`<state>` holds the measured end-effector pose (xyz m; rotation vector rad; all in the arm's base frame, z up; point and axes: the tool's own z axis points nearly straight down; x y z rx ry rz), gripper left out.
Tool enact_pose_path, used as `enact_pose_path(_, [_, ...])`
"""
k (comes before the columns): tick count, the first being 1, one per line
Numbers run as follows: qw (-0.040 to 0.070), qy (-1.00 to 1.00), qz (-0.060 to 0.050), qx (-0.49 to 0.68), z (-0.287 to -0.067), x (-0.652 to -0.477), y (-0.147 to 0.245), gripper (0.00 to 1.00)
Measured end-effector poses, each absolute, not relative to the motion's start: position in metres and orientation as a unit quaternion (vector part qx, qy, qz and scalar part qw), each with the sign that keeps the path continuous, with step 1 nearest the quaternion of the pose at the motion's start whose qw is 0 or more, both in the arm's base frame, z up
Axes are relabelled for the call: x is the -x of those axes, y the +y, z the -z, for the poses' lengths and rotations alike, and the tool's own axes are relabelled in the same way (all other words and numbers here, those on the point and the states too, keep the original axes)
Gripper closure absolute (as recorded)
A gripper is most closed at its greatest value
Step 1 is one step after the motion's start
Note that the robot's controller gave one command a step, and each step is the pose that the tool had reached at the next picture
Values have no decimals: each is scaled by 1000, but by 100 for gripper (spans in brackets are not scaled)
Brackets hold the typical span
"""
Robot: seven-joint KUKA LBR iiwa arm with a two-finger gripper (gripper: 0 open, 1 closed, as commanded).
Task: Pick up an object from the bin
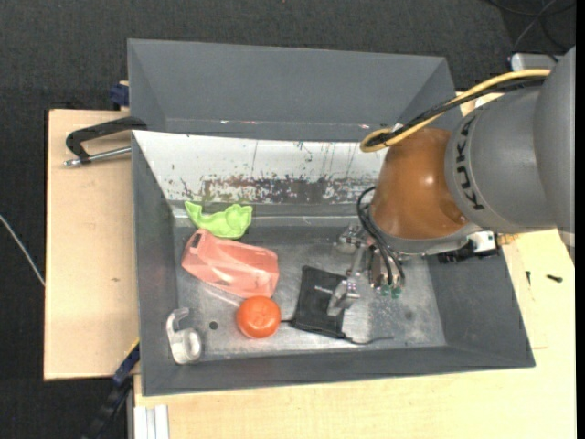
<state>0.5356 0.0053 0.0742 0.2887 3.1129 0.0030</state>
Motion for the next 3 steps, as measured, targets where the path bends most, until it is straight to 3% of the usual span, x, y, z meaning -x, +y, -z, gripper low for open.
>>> enact_pose_path(1, [-2,996,-1,-91,-74,-532,7,100])
enact_pose_path(2, [-2,996,-1,-91,-74,-532,7,100])
enact_pose_path(3, [0,995,-1,-98,-105,-530,10,100])
